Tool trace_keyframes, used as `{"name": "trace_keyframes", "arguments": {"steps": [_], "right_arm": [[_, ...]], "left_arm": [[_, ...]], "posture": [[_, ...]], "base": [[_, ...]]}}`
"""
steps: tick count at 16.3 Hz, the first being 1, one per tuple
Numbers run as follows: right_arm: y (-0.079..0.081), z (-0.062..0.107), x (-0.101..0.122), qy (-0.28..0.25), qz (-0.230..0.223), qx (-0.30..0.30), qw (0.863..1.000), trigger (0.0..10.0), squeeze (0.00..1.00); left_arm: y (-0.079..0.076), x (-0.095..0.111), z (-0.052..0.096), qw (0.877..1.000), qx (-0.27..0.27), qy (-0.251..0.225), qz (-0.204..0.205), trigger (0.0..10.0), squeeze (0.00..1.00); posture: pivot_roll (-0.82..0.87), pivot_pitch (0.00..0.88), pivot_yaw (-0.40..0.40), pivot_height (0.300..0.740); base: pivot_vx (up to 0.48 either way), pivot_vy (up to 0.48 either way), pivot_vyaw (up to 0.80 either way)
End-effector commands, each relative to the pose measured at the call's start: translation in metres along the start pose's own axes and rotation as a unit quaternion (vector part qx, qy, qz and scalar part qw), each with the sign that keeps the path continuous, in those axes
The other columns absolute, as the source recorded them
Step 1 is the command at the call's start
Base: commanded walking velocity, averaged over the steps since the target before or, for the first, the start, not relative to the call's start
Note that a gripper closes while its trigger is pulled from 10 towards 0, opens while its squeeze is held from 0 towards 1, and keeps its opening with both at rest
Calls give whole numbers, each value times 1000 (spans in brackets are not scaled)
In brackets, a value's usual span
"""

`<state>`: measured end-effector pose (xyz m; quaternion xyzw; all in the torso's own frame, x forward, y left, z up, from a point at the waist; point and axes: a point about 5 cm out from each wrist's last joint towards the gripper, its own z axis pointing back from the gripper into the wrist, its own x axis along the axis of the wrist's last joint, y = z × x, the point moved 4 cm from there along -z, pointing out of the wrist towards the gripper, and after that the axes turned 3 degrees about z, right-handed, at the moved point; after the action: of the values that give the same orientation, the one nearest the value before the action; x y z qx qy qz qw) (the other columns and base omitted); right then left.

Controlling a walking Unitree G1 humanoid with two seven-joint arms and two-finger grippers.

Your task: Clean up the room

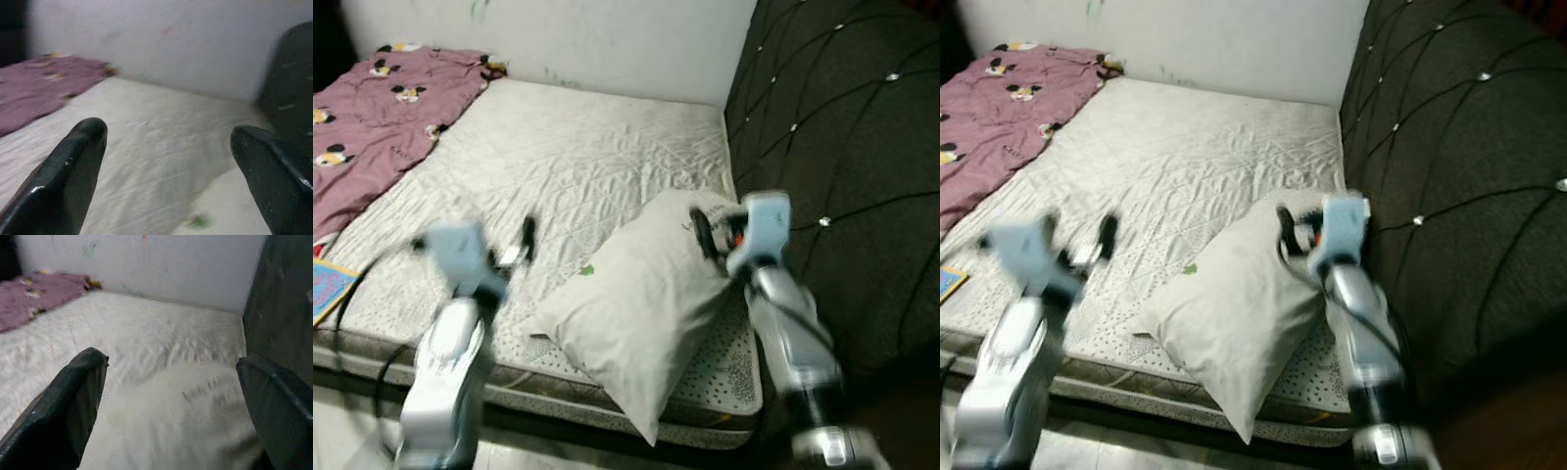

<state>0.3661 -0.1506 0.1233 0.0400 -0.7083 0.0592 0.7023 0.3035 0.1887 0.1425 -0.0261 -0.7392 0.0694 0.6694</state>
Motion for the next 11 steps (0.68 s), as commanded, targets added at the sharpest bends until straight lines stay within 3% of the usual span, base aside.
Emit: {"name": "trace_keyframes", "arguments": {"steps": [1, 2, 3, 5, 8, 11], "right_arm": [[-11, 5, -1, -2, -9, -22, 1000, 10000, 0], [-10, 15, -11, 13, 30, -16, 999, 10000, 0], [-7, 21, -15, 16, 49, -3, 999, 10000, 0], [-7, 27, -19, 21, 32, -10, 999, 10000, 0], [15, 37, -10, -15, 64, 27, 997, 10000, 0], [23, 43, 0, -39, 62, 45, 996, 10000, 0]], "left_arm": [[9, -3, 2, 1000, 17, -8, -13, 10000, 0], [14, 1, 7, 999, 36, -16, 24, 10000, 0], [10, 13, 10, 999, 18, -42, 30, 10000, 0], [3, 23, 19, 998, -22, -62, -2, 10000, 0], [3, 21, 35, 998, -23, -52, 40, 10000, 0], [-10, 20, 38, 998, -46, -43, 20, 10000, 0]], "posture": [[34, 0, -60, 740], [28, 0, -60, 740], [30, 0, -64, 740], [39, 38, -58, 740], [56, 76, -44, 740], [59, 89, -41, 740]], "base": [[0, 0, 0], [0, 0, 0], [0, 0, 0], [0, 0, 0], [0, 0, 0], [0, 0, 0]]}}
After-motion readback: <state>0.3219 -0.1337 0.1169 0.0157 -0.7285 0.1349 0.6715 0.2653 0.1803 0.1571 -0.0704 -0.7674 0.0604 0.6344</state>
